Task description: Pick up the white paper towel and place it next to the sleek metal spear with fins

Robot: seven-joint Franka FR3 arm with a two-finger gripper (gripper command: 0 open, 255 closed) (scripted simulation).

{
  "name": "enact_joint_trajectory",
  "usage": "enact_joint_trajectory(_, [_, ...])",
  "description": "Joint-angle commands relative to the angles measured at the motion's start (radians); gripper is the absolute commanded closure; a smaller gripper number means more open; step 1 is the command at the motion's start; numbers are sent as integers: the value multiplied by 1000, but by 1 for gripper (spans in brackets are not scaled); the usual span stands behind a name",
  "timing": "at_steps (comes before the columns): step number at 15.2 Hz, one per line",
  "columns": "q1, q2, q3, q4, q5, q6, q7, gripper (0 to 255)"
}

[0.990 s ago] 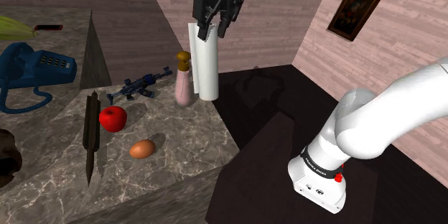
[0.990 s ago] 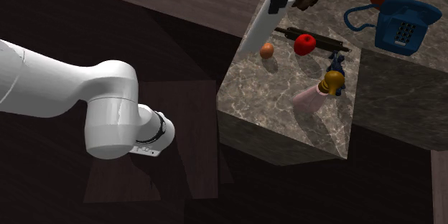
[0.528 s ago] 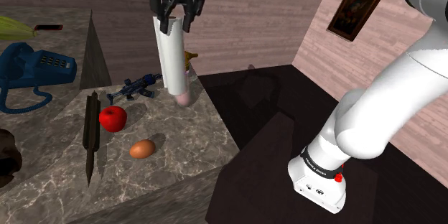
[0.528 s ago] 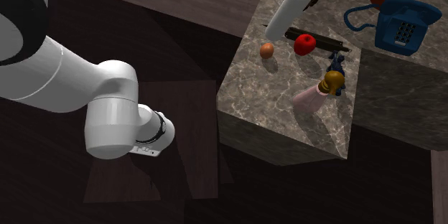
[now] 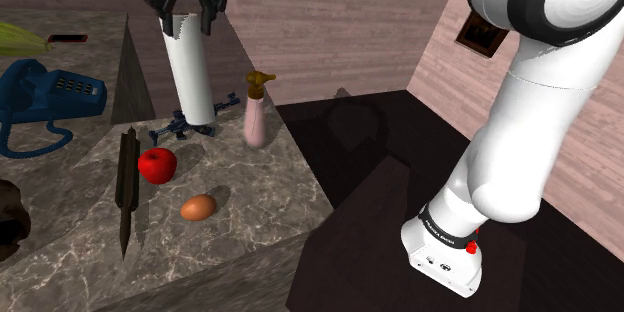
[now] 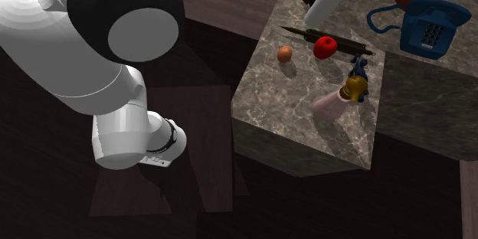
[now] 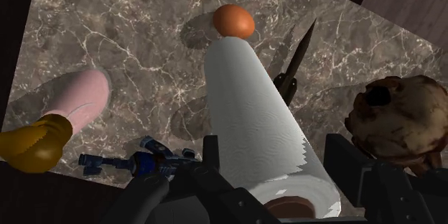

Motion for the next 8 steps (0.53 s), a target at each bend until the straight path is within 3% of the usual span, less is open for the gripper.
enact_joint_trajectory(1, [5, 25, -1, 14, -9, 11, 3, 255])
enact_joint_trajectory(8, [-5, 0, -3, -115, 1, 115, -7, 255])
